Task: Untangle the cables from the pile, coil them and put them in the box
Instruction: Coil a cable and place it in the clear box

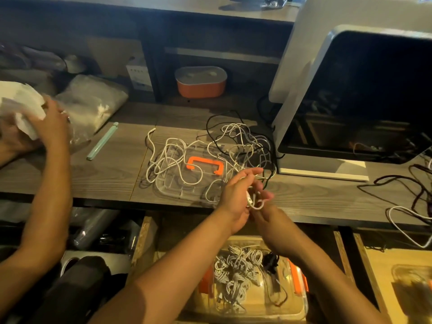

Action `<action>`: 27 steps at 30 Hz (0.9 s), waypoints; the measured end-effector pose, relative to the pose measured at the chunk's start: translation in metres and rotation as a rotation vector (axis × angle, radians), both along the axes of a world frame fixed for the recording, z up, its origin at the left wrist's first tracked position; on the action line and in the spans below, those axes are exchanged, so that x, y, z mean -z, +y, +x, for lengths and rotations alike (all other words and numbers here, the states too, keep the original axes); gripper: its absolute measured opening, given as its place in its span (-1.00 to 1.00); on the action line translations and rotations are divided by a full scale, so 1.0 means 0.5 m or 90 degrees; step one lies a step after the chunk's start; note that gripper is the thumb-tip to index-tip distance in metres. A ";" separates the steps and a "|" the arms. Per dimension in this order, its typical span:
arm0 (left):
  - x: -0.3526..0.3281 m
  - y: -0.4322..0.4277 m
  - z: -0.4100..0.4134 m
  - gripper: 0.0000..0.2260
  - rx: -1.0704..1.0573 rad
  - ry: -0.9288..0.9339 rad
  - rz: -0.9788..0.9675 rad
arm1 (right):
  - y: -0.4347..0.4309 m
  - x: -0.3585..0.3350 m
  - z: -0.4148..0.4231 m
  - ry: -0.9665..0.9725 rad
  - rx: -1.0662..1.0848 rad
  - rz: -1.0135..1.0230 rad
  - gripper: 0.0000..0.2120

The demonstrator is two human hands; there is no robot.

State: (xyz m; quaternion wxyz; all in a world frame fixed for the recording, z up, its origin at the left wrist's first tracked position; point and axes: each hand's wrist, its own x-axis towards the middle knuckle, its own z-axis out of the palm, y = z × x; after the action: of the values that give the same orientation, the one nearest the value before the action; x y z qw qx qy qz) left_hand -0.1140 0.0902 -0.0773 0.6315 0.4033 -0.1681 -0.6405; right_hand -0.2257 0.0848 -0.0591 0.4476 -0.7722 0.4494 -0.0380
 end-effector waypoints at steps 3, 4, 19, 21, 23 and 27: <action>0.003 -0.005 -0.013 -0.80 -0.085 -0.070 0.027 | 0.008 0.008 0.012 0.047 -0.046 -0.005 -0.80; 0.006 -0.005 -0.010 -0.80 -0.112 -0.097 0.036 | 0.012 0.010 0.014 0.030 -0.036 0.018 -0.81; -0.027 0.047 0.022 -0.52 0.409 -0.057 0.105 | -0.053 -0.061 -0.039 -0.150 -0.031 -0.060 -0.82; -0.032 0.042 0.025 -0.47 0.422 -0.009 0.092 | -0.054 -0.056 -0.039 -0.207 -0.011 -0.018 -0.87; -0.035 0.040 0.031 -0.43 0.416 0.007 0.088 | -0.048 -0.048 -0.035 -0.245 0.005 0.012 -0.91; -0.033 0.042 0.036 -0.44 0.420 0.004 0.106 | -0.035 -0.047 -0.038 -0.237 -0.037 0.075 -0.73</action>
State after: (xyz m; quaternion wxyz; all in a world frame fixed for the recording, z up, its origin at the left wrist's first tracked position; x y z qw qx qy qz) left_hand -0.0960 0.1114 -0.0610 0.3560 0.3754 -0.2345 -0.8230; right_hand -0.2448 0.0672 -0.0356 0.5683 -0.7370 0.3375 -0.1411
